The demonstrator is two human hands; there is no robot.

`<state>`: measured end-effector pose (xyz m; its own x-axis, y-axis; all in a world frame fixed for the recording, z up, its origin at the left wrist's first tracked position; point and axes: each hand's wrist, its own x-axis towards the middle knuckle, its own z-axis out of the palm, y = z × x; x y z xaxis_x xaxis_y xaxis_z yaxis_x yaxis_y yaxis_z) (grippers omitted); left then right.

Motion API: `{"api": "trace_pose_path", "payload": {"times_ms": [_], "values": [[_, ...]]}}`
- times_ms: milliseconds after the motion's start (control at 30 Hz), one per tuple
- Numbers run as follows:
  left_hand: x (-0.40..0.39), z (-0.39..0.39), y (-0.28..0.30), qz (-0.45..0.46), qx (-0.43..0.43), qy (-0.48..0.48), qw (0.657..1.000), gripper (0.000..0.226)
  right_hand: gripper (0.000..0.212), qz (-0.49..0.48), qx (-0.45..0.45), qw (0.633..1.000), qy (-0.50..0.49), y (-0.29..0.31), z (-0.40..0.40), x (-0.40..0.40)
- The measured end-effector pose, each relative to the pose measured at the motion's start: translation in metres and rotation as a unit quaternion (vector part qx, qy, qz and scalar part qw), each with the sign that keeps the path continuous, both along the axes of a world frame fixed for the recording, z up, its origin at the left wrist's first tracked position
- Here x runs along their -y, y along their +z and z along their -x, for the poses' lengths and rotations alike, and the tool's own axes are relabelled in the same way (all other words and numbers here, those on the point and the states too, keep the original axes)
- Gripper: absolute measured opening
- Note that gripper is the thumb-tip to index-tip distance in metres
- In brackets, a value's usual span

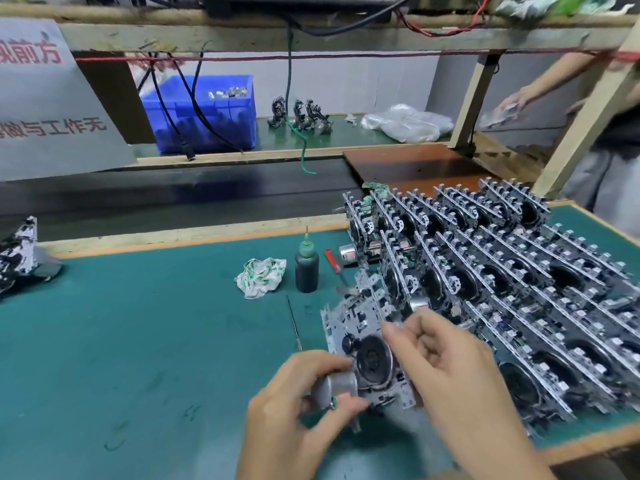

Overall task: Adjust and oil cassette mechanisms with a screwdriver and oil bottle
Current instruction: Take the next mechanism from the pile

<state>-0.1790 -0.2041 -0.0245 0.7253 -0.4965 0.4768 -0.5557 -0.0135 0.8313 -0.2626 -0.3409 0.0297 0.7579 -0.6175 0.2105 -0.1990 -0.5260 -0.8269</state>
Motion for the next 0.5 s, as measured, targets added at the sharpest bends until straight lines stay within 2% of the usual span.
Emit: {"api": "trace_pose_path", "payload": {"times_ms": [67, 133, 200, 267, 367, 500], "values": [[0.012, 0.011, -0.005, -0.048, 0.068, -0.062, 0.995, 0.03, 0.039, 0.046, -0.048, 0.998, -0.007, 0.005, 0.016, 0.012], [0.025, 0.019, -0.011, -0.11, 0.163, -0.097, 0.976, 0.031, 0.036, 0.105, -0.097, 0.99, -0.019, 0.005, 0.026, 0.022], [0.037, 0.024, -0.012, -0.173, 0.212, -0.113, 0.955, 0.031, 0.038, 0.152, -0.134, 0.979, -0.037, 0.001, 0.031, 0.03], [0.05, 0.028, -0.015, -0.203, 0.23, -0.104, 0.946, 0.032, 0.038, 0.188, -0.164, 0.967, -0.052, -0.004, 0.033, 0.035], [0.066, 0.031, -0.016, -0.271, 0.239, -0.098, 0.927, 0.059, 0.033, 0.218, -0.159, 0.959, -0.081, -0.006, 0.032, 0.036], [0.075, 0.032, -0.012, -0.344, 0.238, -0.07, 0.906, 0.053, 0.036, 0.216, -0.192, 0.954, -0.087, -0.003, 0.029, 0.041]]}}
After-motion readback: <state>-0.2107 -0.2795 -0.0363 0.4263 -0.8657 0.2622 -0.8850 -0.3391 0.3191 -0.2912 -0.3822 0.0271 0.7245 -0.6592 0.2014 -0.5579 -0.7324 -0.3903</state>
